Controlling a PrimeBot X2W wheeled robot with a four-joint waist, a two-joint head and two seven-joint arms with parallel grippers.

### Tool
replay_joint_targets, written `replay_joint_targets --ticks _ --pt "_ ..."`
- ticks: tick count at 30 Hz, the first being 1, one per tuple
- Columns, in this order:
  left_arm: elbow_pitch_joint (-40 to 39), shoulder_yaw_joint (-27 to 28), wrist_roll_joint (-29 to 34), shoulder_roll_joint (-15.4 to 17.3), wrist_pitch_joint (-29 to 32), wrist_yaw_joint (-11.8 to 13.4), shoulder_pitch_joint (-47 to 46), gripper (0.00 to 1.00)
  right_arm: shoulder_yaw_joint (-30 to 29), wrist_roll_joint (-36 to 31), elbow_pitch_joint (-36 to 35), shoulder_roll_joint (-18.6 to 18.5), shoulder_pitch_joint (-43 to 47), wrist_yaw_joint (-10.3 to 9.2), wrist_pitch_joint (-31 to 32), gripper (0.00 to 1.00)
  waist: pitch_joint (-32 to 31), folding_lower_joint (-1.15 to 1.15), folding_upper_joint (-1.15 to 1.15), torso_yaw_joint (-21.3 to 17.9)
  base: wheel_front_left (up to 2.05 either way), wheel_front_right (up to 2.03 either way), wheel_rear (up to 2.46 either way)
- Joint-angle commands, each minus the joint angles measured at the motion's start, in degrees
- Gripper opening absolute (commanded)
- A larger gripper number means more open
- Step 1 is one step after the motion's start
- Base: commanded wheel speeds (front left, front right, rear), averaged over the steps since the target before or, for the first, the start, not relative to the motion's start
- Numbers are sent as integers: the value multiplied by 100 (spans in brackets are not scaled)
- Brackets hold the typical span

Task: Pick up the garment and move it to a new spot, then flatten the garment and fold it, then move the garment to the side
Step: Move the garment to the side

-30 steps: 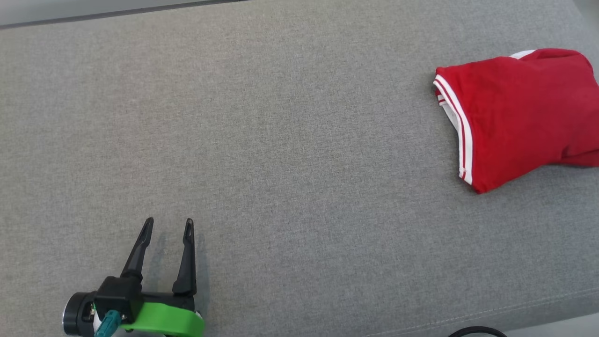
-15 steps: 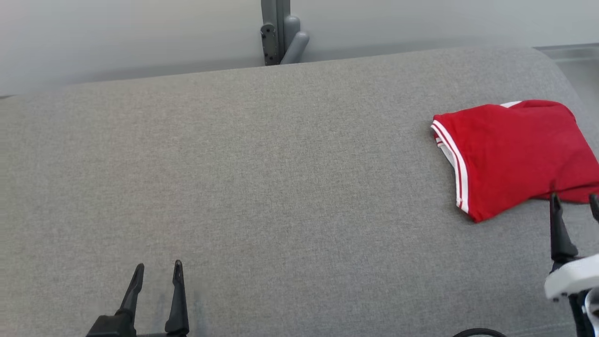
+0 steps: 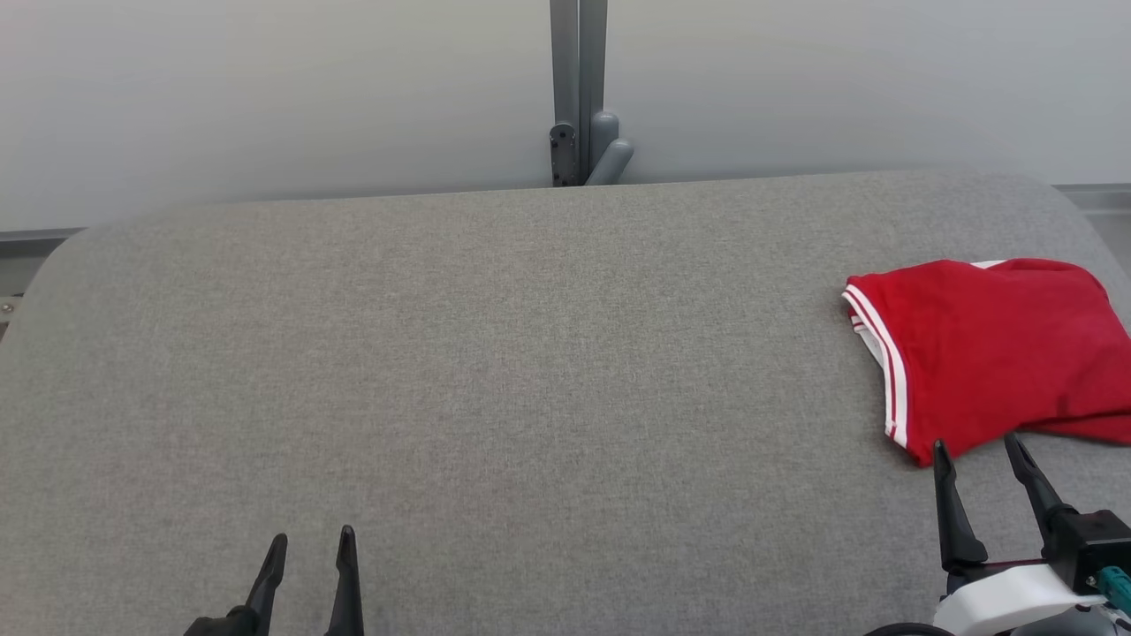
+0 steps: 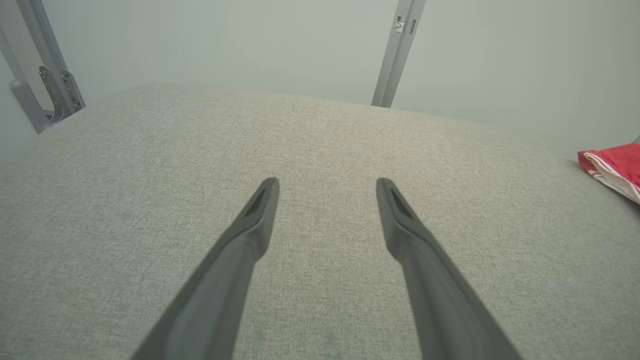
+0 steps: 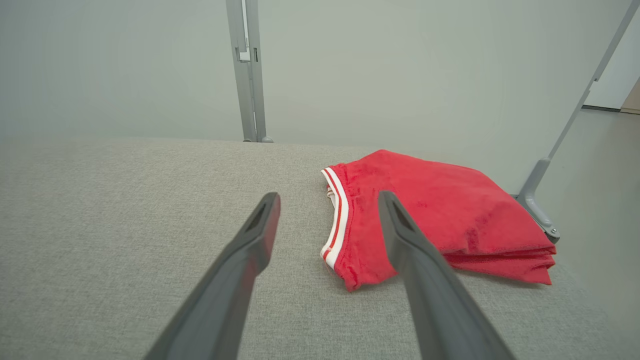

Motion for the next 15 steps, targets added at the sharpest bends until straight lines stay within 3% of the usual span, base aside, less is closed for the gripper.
replay_joint_targets --ticks 1,15 --pt "86 -12 -75 12 -12 -62 10 100 16 -53 -52 13 51 -8 -7 100 -68 0 1 15 0 0 0" --pt "373 8 -107 12 -12 -244 -165 100 198 111 330 -40 -184 -8 -8 100 -144 0 1 49 0 0 0"
